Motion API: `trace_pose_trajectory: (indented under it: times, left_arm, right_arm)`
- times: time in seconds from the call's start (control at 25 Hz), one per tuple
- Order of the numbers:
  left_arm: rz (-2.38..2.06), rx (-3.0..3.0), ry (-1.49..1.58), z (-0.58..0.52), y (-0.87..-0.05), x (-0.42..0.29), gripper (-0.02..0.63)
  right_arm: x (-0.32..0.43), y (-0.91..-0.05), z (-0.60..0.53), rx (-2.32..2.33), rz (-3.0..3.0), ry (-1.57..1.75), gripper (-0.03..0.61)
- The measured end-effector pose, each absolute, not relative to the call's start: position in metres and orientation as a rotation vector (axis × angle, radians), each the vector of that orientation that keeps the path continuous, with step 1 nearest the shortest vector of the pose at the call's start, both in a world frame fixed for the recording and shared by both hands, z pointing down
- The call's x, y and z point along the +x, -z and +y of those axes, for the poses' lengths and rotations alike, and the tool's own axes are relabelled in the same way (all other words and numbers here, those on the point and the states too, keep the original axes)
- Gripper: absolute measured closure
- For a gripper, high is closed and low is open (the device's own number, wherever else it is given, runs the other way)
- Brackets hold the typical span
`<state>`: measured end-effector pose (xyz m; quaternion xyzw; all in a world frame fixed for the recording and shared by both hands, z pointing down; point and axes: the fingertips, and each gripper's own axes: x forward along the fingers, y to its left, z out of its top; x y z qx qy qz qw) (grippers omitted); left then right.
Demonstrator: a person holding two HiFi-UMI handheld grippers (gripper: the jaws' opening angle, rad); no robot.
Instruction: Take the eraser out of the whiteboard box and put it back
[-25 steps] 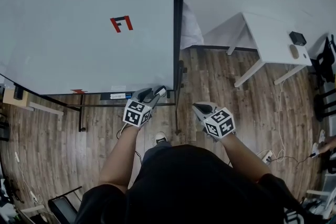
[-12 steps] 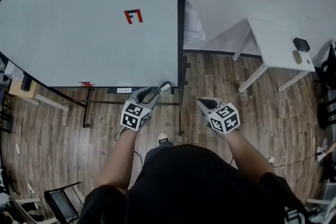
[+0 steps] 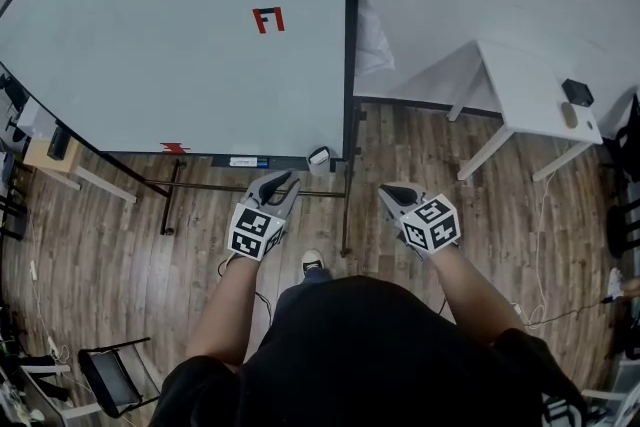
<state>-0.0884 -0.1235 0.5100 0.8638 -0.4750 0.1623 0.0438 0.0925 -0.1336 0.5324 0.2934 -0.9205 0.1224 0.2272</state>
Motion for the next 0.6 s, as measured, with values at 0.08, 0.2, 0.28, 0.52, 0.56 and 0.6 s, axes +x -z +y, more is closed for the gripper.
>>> trace_pose_trajectory:
  times: [0.08,0.2,0.28,0.52,0.56,0.6]
  left_arm:
    - [-1.458,2.639,-0.501,-0.115,-0.509,-0.089,0.524]
    - [-1.482,2.646,-0.498,-0.105,-0.507,-0.091,0.529]
    - [-1.508,2.667,-0.480,-0.099,-0.502,-0.092,0.541]
    - [-1.520,2.682,-0.472,-0.084,-0.503,-0.094,0.554]
    - [-1.518,2.678,-0.470,-0.081,-0.503,-0.094,0.555]
    - [-1.515,2.674,-0.467,-0.078,-0.503,-0.093,0.558]
  right_arm:
    - [0.095,-0.529,-0.132,0.814,-2.541,-0.327,0.583]
    - [0.096,-0.522,-0.131,0.827,-2.552,-0.321,0.583]
    - [0.097,-0.519,-0.129,0.835,-2.559,-0.321,0.583]
    - [0.096,-0.515,-0.121,0.831,-2.561,-0.303,0.583]
    - [0.096,-0.515,-0.119,0.830,-2.561,-0.301,0.583]
    - [0.096,-0.516,-0.117,0.829,-2.560,-0.299,0.583]
